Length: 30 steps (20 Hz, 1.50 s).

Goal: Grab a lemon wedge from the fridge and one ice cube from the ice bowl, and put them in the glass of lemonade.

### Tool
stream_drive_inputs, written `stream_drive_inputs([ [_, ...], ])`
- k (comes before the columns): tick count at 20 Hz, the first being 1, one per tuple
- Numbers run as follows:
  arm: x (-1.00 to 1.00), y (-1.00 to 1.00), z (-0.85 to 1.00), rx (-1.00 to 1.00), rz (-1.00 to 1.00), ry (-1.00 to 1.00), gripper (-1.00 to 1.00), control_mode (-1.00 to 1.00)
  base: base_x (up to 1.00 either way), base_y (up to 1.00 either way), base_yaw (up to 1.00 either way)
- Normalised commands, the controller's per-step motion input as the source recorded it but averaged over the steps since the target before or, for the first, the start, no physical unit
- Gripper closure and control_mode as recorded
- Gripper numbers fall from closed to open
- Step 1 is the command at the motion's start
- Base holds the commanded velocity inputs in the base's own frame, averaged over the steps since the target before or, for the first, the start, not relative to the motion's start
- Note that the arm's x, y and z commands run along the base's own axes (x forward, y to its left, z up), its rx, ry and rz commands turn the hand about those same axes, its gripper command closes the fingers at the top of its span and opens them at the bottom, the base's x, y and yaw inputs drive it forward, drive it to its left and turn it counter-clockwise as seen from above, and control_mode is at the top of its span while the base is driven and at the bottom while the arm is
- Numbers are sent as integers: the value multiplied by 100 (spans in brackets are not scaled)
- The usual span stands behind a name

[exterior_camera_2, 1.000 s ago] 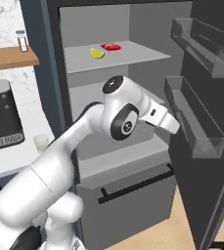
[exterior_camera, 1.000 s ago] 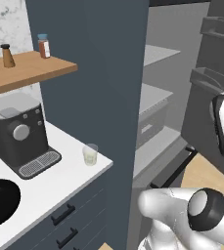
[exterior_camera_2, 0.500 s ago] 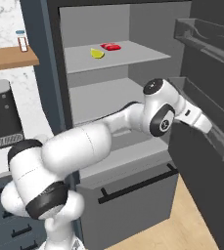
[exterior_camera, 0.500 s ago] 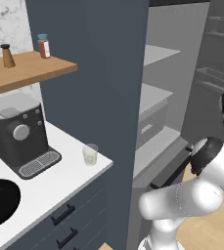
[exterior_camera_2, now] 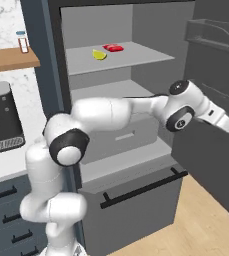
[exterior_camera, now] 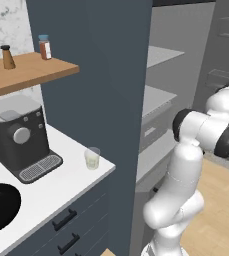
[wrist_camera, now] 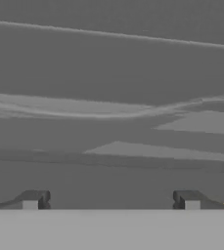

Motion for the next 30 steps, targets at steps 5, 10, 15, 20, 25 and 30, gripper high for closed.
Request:
stream_drive_inputs([
  [5, -100, 31, 87, 10, 0, -20, -100, -100, 0, 0, 0],
  [10, -78, 78, 32, 6, 0, -15, -100, -100, 0, 0, 0],
  [15, -38, 100, -13, 0, 0, -13, -100, -100, 0, 0, 0],
  [20, -13, 100, -26, -1, -1, -9, -100, -100, 0, 0, 0],
  [25, 0, 100, -48, -5, -2, 0, -100, -100, 0, 0, 0],
  [30, 1, 100, -75, -5, 0, 0, -100, -100, 0, 0, 0],
])
